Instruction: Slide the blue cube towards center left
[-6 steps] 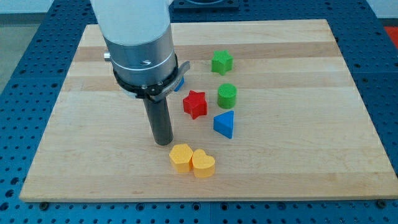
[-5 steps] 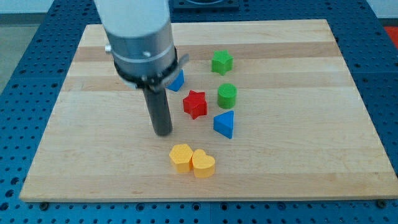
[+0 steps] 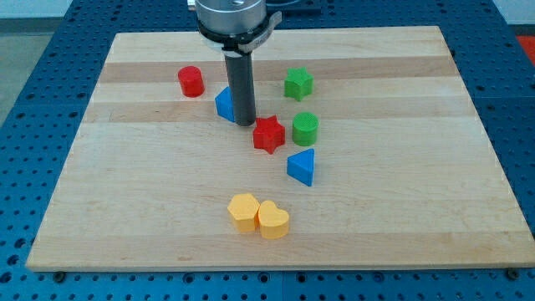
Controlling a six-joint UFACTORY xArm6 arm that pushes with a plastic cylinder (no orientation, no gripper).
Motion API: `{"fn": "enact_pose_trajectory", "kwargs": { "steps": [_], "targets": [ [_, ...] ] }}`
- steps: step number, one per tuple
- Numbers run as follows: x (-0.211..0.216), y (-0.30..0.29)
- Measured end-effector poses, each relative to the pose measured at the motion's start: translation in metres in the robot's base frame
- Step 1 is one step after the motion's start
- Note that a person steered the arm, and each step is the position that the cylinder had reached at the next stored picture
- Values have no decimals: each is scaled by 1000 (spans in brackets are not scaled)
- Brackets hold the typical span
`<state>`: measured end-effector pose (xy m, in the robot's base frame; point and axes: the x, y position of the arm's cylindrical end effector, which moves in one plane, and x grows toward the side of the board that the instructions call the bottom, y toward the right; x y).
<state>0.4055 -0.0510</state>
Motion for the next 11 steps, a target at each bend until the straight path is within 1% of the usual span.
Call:
{"fn": "enact_pose_trajectory", "kwargs": {
  "steps": [1,2,3,5,9,10,11],
  "targets": [
    [0,10],
    [-33,12],
    [-37,4],
    [-28,-43],
    [-28,-135],
    [-28,-144],
    [-29,-134]
  ]
}}
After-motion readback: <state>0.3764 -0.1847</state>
